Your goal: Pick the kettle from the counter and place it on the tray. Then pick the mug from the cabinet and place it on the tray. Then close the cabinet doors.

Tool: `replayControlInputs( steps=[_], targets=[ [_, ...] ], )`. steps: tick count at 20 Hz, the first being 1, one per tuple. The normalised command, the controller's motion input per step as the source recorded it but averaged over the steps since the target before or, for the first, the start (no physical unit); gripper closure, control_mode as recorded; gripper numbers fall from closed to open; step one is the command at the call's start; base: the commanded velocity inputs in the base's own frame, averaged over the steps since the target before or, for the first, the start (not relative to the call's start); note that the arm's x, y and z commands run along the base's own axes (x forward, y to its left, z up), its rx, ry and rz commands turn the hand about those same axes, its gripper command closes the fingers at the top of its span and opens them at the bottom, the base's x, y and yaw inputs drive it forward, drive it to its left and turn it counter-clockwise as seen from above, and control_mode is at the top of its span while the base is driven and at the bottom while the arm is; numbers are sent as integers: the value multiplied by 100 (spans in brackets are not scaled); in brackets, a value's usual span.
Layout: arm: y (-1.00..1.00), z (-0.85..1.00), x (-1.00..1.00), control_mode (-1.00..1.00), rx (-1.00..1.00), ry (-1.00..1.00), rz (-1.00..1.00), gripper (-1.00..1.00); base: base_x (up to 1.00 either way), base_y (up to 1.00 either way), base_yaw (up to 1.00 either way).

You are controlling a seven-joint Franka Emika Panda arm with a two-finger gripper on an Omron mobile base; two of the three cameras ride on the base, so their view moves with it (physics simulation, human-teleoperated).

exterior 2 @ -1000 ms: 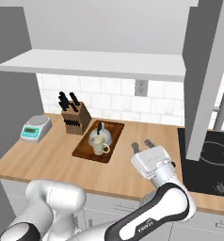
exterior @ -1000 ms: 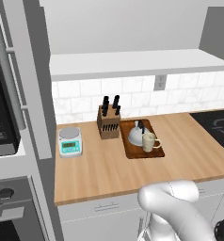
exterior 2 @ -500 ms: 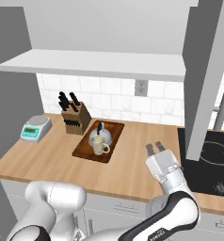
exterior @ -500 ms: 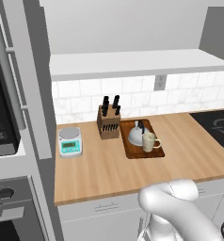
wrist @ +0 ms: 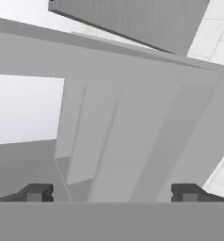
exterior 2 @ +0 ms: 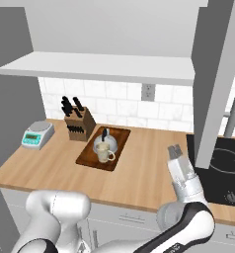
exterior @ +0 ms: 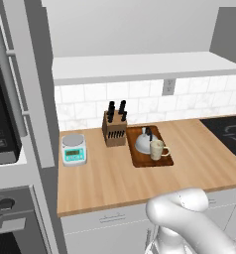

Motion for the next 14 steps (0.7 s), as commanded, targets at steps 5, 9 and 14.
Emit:
replayControlInputs(
  steps=[5,9,14],
  targets=[
    [-34,6,5,-100,11,0,0,-100,0,0,0],
    [-44,0,1,-100,14,0,0,-100,0,0,0],
    [-25,1,1,-100,7,-3,0,-100,0,0,0]
  ],
)
